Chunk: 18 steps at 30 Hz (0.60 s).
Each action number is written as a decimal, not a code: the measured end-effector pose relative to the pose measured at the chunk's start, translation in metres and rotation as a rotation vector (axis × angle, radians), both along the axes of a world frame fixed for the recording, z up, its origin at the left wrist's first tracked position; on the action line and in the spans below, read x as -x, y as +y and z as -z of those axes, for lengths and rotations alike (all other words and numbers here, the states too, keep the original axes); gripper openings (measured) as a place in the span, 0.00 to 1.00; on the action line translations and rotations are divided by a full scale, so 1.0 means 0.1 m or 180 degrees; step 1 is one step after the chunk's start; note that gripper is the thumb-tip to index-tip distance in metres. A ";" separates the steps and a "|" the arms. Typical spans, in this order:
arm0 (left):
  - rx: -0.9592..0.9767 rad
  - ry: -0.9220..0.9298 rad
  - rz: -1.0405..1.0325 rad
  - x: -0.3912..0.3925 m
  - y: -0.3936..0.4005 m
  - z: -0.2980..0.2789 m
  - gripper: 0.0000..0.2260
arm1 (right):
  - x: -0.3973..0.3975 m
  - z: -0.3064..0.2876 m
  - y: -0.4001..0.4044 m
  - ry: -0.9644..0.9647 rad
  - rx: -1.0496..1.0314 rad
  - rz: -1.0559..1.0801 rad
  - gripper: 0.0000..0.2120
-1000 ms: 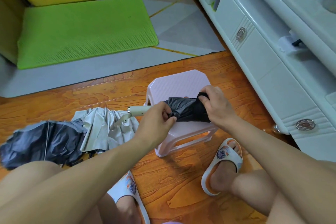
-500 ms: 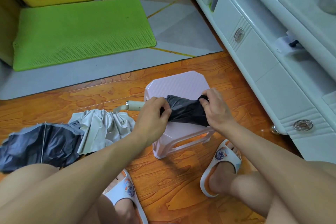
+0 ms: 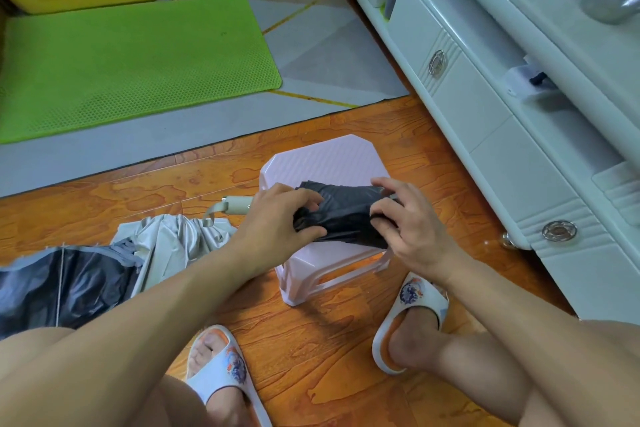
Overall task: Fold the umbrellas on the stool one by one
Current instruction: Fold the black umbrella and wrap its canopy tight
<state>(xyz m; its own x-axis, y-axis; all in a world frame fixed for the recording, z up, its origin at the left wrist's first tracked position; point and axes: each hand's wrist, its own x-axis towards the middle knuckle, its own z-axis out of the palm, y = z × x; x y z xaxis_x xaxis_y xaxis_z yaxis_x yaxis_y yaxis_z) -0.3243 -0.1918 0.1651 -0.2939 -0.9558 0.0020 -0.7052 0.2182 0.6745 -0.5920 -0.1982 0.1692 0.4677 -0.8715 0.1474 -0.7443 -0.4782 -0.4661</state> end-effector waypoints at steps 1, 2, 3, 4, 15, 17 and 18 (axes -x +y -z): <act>0.0005 -0.0081 0.0054 -0.01 0.00 -0.01 0.19 | 0.03 -0.01 -0.03 0.0001 -0.0101 0.0024 0.03; 0.0026 -0.0119 0.0095 -0.01 0.01 -0.02 0.18 | 0.05 -0.02 -0.05 -0.0036 -0.0242 0.0047 0.03; 0.0046 -0.0121 0.0108 -0.02 0.01 -0.02 0.15 | 0.08 -0.04 -0.05 -0.0079 -0.0390 0.0058 0.03; 0.0066 -0.0099 0.0097 -0.02 0.03 -0.03 0.12 | 0.10 -0.06 -0.05 -0.0087 -0.0499 0.0056 0.03; -0.0782 0.0565 -0.0404 -0.04 -0.03 -0.11 0.08 | 0.20 -0.15 -0.13 0.0230 -0.0967 0.0096 0.01; -0.1026 0.0717 -0.0411 -0.07 -0.05 -0.12 0.06 | 0.19 -0.17 -0.13 0.0129 -0.1001 0.0171 0.03; -0.1083 0.0804 -0.0452 -0.09 -0.05 -0.11 0.05 | 0.19 -0.18 -0.13 0.0063 -0.1010 0.0212 0.04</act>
<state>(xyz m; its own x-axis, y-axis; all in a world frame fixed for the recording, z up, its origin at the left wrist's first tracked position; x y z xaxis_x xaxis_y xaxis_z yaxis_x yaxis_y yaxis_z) -0.3154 -0.1969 0.1764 -0.1904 -0.9453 -0.2649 -0.5161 -0.1331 0.8461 -0.6114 -0.2117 0.1873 0.4082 -0.9013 -0.1451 -0.7795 -0.2615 -0.5692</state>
